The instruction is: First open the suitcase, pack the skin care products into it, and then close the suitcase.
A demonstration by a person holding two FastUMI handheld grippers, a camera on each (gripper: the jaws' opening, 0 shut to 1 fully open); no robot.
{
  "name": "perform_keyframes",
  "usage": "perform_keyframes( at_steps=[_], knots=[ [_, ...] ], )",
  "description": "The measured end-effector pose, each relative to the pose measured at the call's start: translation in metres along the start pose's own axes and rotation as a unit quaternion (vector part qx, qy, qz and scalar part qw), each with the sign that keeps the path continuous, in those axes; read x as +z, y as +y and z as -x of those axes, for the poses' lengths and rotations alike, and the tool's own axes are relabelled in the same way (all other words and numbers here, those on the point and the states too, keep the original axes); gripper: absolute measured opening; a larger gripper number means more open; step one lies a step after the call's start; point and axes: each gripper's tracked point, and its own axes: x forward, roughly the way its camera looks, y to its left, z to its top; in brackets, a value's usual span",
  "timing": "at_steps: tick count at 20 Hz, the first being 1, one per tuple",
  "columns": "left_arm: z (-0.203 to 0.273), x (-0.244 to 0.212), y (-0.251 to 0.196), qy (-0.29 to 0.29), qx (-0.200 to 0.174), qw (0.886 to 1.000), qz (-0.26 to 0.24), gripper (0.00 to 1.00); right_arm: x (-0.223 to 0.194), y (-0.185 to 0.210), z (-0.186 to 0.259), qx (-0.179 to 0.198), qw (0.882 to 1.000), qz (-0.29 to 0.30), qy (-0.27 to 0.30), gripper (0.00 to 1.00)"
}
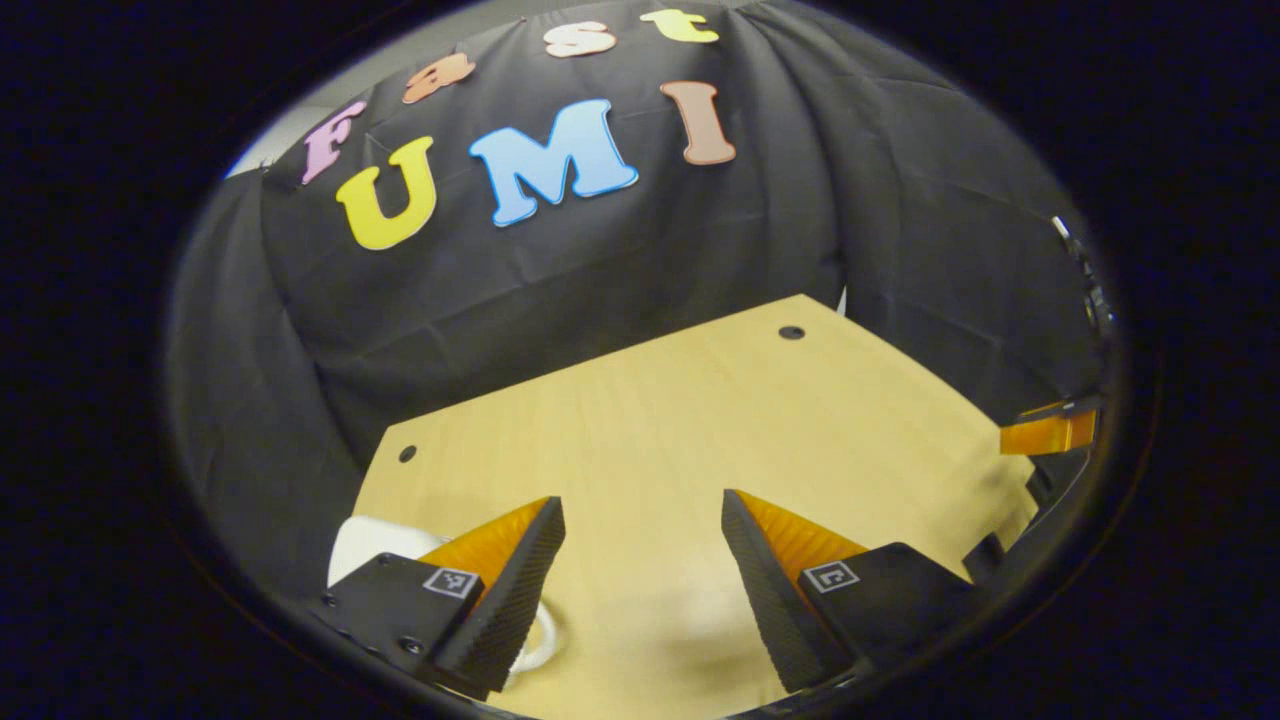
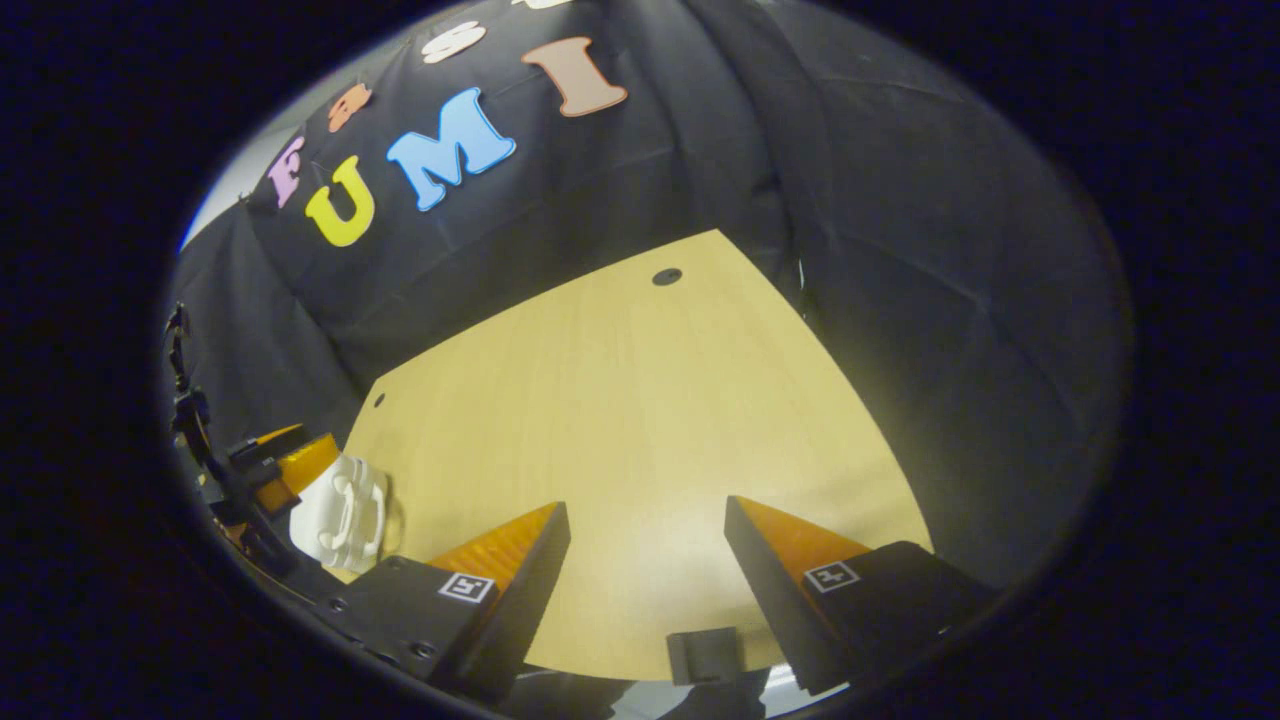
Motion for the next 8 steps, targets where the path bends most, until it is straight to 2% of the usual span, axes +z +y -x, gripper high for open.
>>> perform_keyframes(
  at_steps=[4,5,8],
  knots=[
    [-0.023,0.031,-0.08,-0.047,-0.015,0.997,0.063,1.0,0.048,-0.046,0.011,-0.028,0.995,0.056,-0.082,0.96],
    [-0.029,0.035,-0.098,-0.044,-0.025,0.996,0.076,1.0,0.059,-0.058,0.012,-0.037,0.991,0.07,-0.104,0.95],
    [-0.038,0.039,-0.125,-0.02,-0.023,0.995,0.091,1.0,0.092,-0.088,0.01,-0.05,0.98,0.092,-0.17,0.95]
  ],
)
